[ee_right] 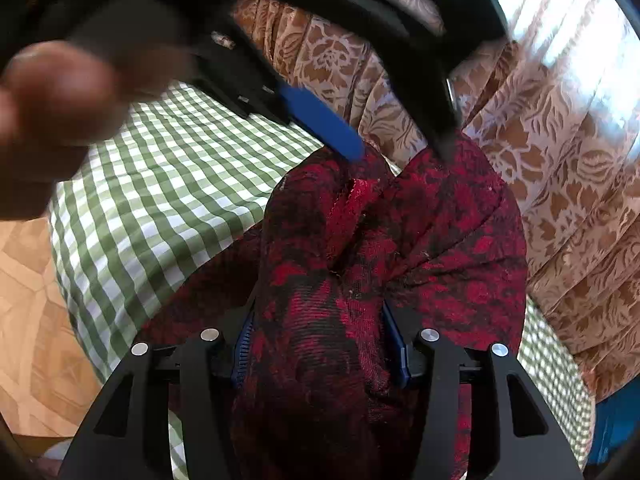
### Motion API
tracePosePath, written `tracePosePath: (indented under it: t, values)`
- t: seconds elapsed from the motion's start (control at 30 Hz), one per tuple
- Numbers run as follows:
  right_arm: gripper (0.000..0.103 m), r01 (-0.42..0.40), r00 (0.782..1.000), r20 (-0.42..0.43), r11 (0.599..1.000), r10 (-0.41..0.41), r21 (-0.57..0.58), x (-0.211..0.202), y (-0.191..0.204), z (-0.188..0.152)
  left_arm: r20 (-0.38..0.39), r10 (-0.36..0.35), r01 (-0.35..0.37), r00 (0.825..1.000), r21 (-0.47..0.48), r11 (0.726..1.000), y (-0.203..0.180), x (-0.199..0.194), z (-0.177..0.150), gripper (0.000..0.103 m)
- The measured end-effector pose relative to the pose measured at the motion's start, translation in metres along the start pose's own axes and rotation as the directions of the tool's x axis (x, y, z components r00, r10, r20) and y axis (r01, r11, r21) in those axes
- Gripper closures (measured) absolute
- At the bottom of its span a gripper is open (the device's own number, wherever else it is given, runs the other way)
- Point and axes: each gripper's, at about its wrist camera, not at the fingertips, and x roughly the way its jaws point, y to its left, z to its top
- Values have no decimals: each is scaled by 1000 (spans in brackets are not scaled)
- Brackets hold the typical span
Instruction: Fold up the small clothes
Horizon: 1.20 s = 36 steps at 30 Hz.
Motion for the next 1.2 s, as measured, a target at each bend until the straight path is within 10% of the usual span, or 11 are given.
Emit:
tracePosePath:
  t: [0.2, 0.37, 0.47, 0.63, 0.73, 0.93, 1.2]
  values:
    - [41, 5, 999, 35, 1000, -5, -14, -2, -2, 0, -39, 79, -76, 996, 86, 993, -23, 15, 9, 87]
    - [27, -72, 994, 86, 997, 74, -17, -23, -7, -1, -12, 168, -164, 986, 154, 974, -44, 7, 9, 90]
    - [21, -279, 950, 152, 960, 273, 16, -57, -35, -10, -13, 192, -188, 981, 156, 970, -44, -4, 12, 90]
    - [19, -603, 795, 240, 767, 557, 218, -96, -117, -47, -2, 225, -222, 974, 168, 961, -39, -19, 11, 90]
    - [39, -559, 828, 230, 782, 511, 274, -95, -137, -66, -5, 242, -238, 970, 168, 957, -38, -23, 9, 90]
    - [44, -434, 900, 143, 880, 413, 192, -70, -93, -56, -20, 302, -296, 953, 152, 943, -28, -25, 4, 90]
    - [43, -166, 984, 47, 984, 170, -70, -31, -5, -26, -65, 480, -483, 875, -47, 874, 29, -15, -16, 95]
